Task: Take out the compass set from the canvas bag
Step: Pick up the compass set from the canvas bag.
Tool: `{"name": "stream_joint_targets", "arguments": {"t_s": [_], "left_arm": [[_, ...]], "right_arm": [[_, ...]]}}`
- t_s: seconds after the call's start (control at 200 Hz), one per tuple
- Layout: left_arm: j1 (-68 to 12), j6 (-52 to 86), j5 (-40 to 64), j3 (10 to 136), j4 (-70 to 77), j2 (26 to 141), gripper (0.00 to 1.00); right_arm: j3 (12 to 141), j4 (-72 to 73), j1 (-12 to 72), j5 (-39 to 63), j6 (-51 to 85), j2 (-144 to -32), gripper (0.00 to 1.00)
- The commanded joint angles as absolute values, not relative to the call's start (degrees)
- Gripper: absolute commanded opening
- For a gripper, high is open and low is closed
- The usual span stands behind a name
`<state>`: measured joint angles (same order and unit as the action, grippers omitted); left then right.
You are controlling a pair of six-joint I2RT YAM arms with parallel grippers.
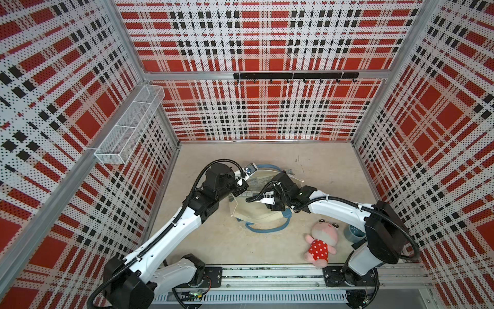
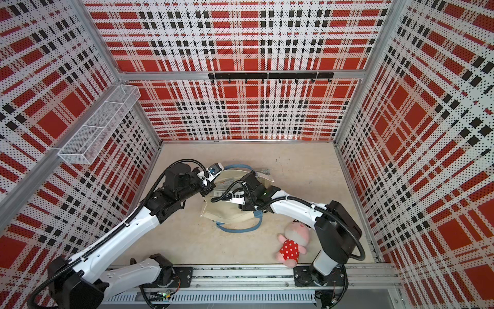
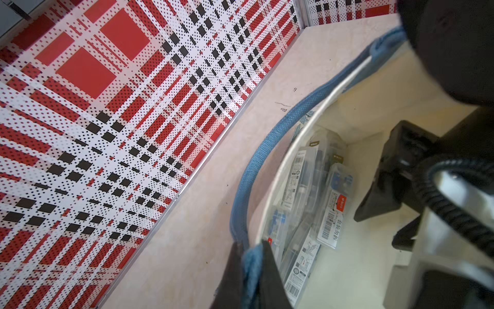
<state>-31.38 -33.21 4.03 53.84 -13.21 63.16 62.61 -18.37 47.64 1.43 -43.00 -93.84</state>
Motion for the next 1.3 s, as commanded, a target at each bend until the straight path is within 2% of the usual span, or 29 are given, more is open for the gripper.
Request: {"name": "stream_joint_targets", "arguments": {"t_s": [0.0,0.155,0.276,0.596,0.807,1.137,1.298], "left_arm": [[-32.63,-32.61,5.34,53.95,-7.13,61.25,0.00],[-32.97,-32.40,4.92,53.55,-7.07,61.34,0.00],[-33.08,-32.41,4.84,53.04,-6.60,61.08,0.00],[-33.21,-32.30,4.92,51.69,-5.72,59.96,0.00],[-33.24,-31.73,4.48,50.54,-4.75,59.50,0.00],[-33.24,-31.04,3.89,49.75,-3.69,59.07,0.00],[-33.41,-30.53,2.95,49.36,-3.10,58.96,0.00]], "right_arm": [[63.27,-15.64,47.87,-1.17,-44.85,-95.56,0.50],[63.38,-13.07,47.86,-2.09,-45.47,-98.22,0.59],[63.87,-9.78,47.77,-4.80,-46.95,-100.01,0.61],[65.33,-7.20,46.75,-3.27,-46.97,-105.06,0.59],[63.75,-2.36,46.59,-4.30,-43.69,-109.91,0.54],[61.74,3.60,46.06,-7.93,-42.38,-113.81,0.65],[64.99,0.90,45.44,-7.48,-41.30,-114.26,0.60]]}}
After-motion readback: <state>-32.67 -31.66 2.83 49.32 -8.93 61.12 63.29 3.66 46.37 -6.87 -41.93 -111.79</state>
